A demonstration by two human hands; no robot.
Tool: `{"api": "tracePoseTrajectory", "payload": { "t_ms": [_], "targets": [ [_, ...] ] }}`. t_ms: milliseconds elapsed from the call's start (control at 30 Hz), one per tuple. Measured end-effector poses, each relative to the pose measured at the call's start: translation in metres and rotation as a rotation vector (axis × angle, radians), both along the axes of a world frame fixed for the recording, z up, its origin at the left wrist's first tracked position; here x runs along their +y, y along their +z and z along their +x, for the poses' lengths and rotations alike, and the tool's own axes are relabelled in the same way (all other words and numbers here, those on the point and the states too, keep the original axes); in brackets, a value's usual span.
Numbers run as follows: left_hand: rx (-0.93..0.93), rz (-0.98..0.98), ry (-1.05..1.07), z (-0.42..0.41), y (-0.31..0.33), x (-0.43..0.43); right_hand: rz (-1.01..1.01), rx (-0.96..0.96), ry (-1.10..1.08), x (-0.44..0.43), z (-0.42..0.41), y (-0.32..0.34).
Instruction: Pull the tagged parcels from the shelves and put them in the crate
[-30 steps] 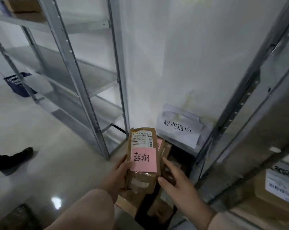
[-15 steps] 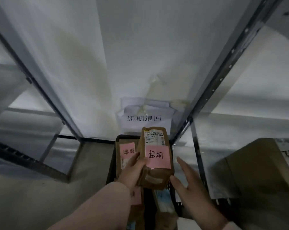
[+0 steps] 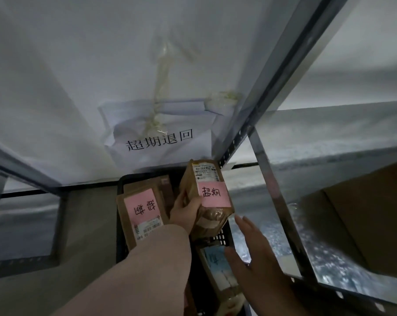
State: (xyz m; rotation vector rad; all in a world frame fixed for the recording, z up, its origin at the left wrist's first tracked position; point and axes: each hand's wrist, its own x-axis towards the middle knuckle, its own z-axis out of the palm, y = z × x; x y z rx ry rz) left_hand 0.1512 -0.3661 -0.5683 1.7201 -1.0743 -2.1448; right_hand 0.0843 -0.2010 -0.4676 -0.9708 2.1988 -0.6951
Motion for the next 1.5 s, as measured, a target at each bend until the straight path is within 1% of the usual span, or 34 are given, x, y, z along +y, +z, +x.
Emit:
{"api": "tracePoseTrajectory", "payload": {
  "t_ms": [100, 200, 233, 367, 433, 500, 600, 667, 733, 800, 900, 967, 1033, 1100, 1233, 1333, 1433, 1500],
  "targets": [
    [-0.069, -0.010, -0.022, -0.005, -0.021, -0.002, 0.050, 0.003, -0.014, 0.000, -0.003, -0.010],
    [-0.224, -0.114, -0.116, -0.008, -0.031, 0.000, 0.059, 0.016, 0.013, 0.004, -0.001, -0.015],
    [-0.238, -0.164, -0.156, -0.008, -0.031, 0.002, 0.059, 0.013, 0.021, 0.007, 0.000, -0.015],
    [-0.194, -0.349, -0.355, 0.002, -0.015, 0.012, 0.079, -0.012, 0.045, 0.021, 0.005, -0.007],
    [-0.220, -0.449, -0.475, 0.010, -0.002, 0.018, 0.103, -0.001, 0.059, 0.029, 0.008, -0.001],
    [-0.286, -0.564, -0.579, 0.021, 0.014, 0.026, 0.094, 0.045, 0.082, 0.039, 0.012, 0.005],
    [-0.345, -0.803, -0.703, 0.044, 0.046, 0.045, 0.051, 0.183, 0.128, 0.056, 0.017, 0.018],
    [-0.382, -0.988, -0.764, 0.059, 0.068, 0.061, 0.046, 0.302, 0.204, 0.066, 0.020, 0.029],
    [-0.422, -1.151, -0.786, 0.071, 0.091, 0.081, 0.029, 0.375, 0.286, 0.078, 0.021, 0.041],
    [-0.429, -1.264, -0.776, 0.079, 0.113, 0.104, -0.018, 0.388, 0.322, 0.092, 0.024, 0.056],
    [-0.424, -1.388, -0.776, 0.088, 0.141, 0.143, -0.110, 0.477, 0.392, 0.123, 0.028, 0.083],
    [-0.436, -1.460, -0.790, 0.091, 0.159, 0.176, -0.180, 0.497, 0.428, 0.154, 0.027, 0.094],
    [-0.432, -1.511, -0.789, 0.090, 0.174, 0.214, -0.187, 0.496, 0.439, 0.192, 0.022, 0.101],
    [-0.399, -1.527, -0.781, 0.086, 0.187, 0.256, -0.203, 0.500, 0.411, 0.234, 0.013, 0.107],
    [-0.344, -1.594, -0.827, 0.057, 0.204, 0.336, -0.204, 0.590, 0.305, 0.318, -0.017, 0.125],
    [-0.280, -1.646, -0.868, 0.010, 0.221, 0.387, -0.179, 0.640, 0.152, 0.383, -0.051, 0.138],
    [-0.207, -1.658, -0.910, -0.045, 0.240, 0.432, -0.146, 0.695, 0.010, 0.446, -0.084, 0.151],
    [-0.148, -1.708, -0.935, -0.080, 0.250, 0.459, -0.142, 0.726, -0.094, 0.483, -0.104, 0.161]
  ]
}}
